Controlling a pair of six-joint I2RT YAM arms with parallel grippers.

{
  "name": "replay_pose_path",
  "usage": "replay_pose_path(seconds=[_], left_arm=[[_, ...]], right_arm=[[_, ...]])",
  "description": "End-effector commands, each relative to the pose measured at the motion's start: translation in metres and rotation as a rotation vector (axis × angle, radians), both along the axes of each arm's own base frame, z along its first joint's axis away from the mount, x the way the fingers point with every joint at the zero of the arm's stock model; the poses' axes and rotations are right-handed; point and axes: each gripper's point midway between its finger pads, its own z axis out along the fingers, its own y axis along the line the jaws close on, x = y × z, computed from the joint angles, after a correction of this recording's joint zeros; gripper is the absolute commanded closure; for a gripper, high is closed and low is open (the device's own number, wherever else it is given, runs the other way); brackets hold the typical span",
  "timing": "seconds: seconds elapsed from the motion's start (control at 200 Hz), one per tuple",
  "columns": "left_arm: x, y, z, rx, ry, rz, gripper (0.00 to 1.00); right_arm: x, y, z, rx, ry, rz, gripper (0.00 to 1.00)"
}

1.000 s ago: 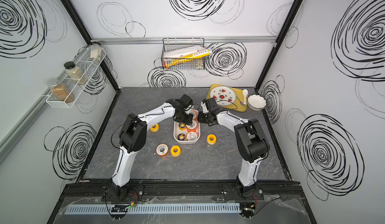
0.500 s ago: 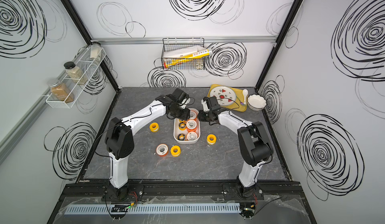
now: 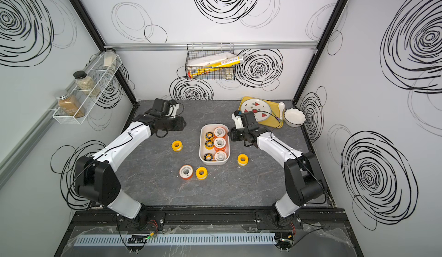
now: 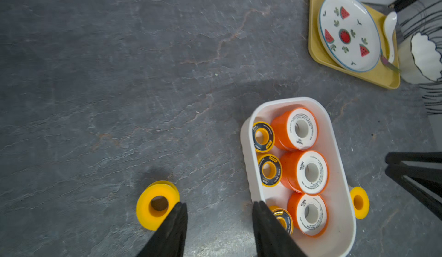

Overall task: Put the sealing tape into the storage box
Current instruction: Pick up the sealing tape at the center of the board.

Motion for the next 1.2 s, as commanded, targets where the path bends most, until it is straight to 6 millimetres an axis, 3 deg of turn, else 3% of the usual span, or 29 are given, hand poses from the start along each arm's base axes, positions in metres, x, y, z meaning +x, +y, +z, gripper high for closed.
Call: replay_pose_path(seconds=[0.0,0.095,0.3,0.891,1.196], left_arm=[[0.007,0.021,0.033,-0.054,-0.151,0.058,0.49],[0.004,0.041,0.034,-0.062,-0.178,0.117,0.49],[-0.005,0.064,0.029,-0.047,-0.193,0.213,0.49],[-0.011,0.083,0.033,-0.037,-0.219,0.280,0.49],[-0.010,0.088,0.031,-0.043,-0.215,0.295,0.49]], right_arm=[[-0.015,0.008,0.011,0.004,-0.031,0.074,0.68],[-0.023,0.017,0.014,-0.006,-0.044,0.115,0.68],[-0.049,0.049,0.019,-0.045,-0.066,0.224,0.68],[-0.138,0.150,-0.006,-0.093,-0.034,0.525,0.65],[-0.172,0.201,-0.038,-0.166,0.003,0.646,0.62]])
